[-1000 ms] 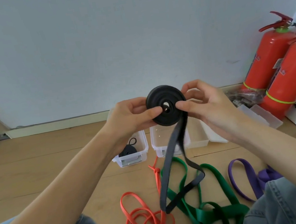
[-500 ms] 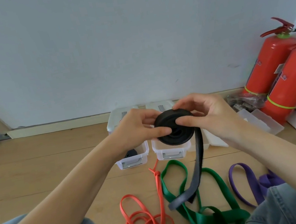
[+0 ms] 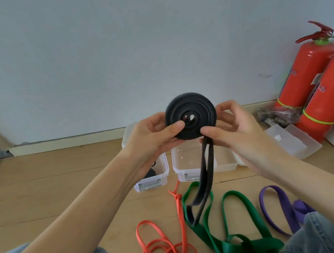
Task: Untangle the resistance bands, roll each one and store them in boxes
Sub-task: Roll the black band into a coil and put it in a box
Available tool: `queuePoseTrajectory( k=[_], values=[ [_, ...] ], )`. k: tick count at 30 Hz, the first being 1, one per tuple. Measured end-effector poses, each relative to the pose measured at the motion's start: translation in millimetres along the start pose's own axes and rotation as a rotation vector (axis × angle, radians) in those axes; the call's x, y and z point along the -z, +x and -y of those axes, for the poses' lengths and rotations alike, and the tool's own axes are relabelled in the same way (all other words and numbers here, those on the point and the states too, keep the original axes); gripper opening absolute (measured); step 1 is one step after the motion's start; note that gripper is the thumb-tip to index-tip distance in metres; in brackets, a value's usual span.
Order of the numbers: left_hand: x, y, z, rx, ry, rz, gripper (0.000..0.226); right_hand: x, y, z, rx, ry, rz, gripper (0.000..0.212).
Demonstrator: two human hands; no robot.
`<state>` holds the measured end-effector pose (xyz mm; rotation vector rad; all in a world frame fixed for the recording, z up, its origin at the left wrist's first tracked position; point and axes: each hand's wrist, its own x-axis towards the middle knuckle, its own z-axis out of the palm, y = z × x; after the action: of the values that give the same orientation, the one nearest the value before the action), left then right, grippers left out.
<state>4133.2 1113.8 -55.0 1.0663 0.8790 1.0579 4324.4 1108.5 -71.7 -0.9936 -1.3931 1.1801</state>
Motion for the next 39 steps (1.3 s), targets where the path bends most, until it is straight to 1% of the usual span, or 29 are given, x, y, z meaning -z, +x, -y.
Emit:
queuePoseTrajectory(
  k=[2, 4, 6, 8, 11, 14, 15, 17, 18, 19, 21, 23, 25, 26, 29, 31, 33, 36, 37, 39],
  values=[
    [-3.7, -0.6, 3.8, 0.028, 0.046, 0.018, 0.036, 2.3, 0.9, 0.3, 0.020, -0.078, -0.023, 0.030],
    [-4.3, -0.8, 1.8, 0.023, 0.258, 0.021, 0.036, 7.4, 3.0, 3.9, 0.065, -0.198, -0.015, 0.030],
    [-0.9, -0.3, -3.6, -0.006, 0.463, 0.039, 0.039, 11.2, 4.4, 10.3, 0.120, -0.332, 0.045, 0.031],
    [0.8, -1.6, -7.5, -0.022, 0.529, 0.097, 0.041, 11.2, 3.7, 13.9, 0.160, -0.422, 0.113, 0.030],
    [-1.9, -3.9, -5.7, -0.007, 0.602, 0.159, 0.032, 7.9, 2.3, 14.2, 0.177, -0.423, 0.152, 0.028],
    [-1.1, -3.3, -2.9, -0.021, 0.589, 0.138, 0.024, 5.5, 2.5, 14.6, 0.168, -0.341, 0.138, 0.025],
    [-0.4, -2.4, -3.2, -0.031, 0.570, 0.120, 0.024, 6.6, 2.9, 14.3, 0.144, -0.296, 0.131, 0.029],
    [1.8, -0.5, -5.3, -0.054, 0.510, 0.055, 0.026, 10.4, 4.8, 12.7, 0.068, -0.189, 0.126, 0.048],
    [3.2, 0.5, -6.8, -0.058, 0.442, 0.016, 0.028, 11.4, 6.0, 11.7, 0.036, -0.157, 0.120, 0.056],
    [4.0, 1.5, -8.3, -0.051, 0.341, -0.017, 0.029, 11.4, 6.6, 10.4, 0.022, -0.144, 0.108, 0.059],
    [5.5, 3.1, -10.8, -0.036, 0.132, -0.040, 0.033, 8.6, 6.7, 7.0, 0.030, -0.124, 0.055, 0.050],
    [5.1, 3.2, -10.6, -0.027, 0.055, -0.031, 0.037, 5.0, 7.2, 4.3, 0.044, -0.095, 0.005, 0.034],
    [4.6, 2.9, -9.4, -0.009, 0.113, -0.008, 0.038, 5.6, 7.3, 3.9, 0.036, -0.064, -0.016, 0.023],
    [5.3, 2.7, -10.3, -0.006, 0.199, 0.003, 0.038, 8.0, 7.3, 4.7, 0.031, -0.065, -0.013, 0.020],
    [12.2, 1.7, -19.3, -0.035, 0.535, 0.065, 0.036, 14.8, 8.4, 8.4, 0.059, -0.172, 0.045, 0.027],
    [15.3, -0.5, -23.1, -0.007, 0.643, 0.141, 0.037, 12.7, 7.8, 9.7, 0.070, -0.218, 0.094, 0.033],
    [13.9, -1.6, -20.7, 0.033, 0.722, 0.199, 0.034, 8.4, 7.3, 7.7, 0.064, -0.221, 0.117, 0.032],
    [13.8, -2.3, -14.8, 0.022, 0.733, 0.193, 0.026, 4.5, 7.5, 7.0, 0.064, -0.203, 0.120, 0.031],
    [14.6, -2.1, -14.8, 0.009, 0.702, 0.176, 0.025, 5.0, 7.8, 7.4, 0.055, -0.181, 0.120, 0.032],
    [17.2, -0.4, -17.2, -0.005, 0.560, 0.123, 0.024, 7.2, 8.9, 7.4, 0.013, -0.115, 0.129, 0.042]
  ],
)
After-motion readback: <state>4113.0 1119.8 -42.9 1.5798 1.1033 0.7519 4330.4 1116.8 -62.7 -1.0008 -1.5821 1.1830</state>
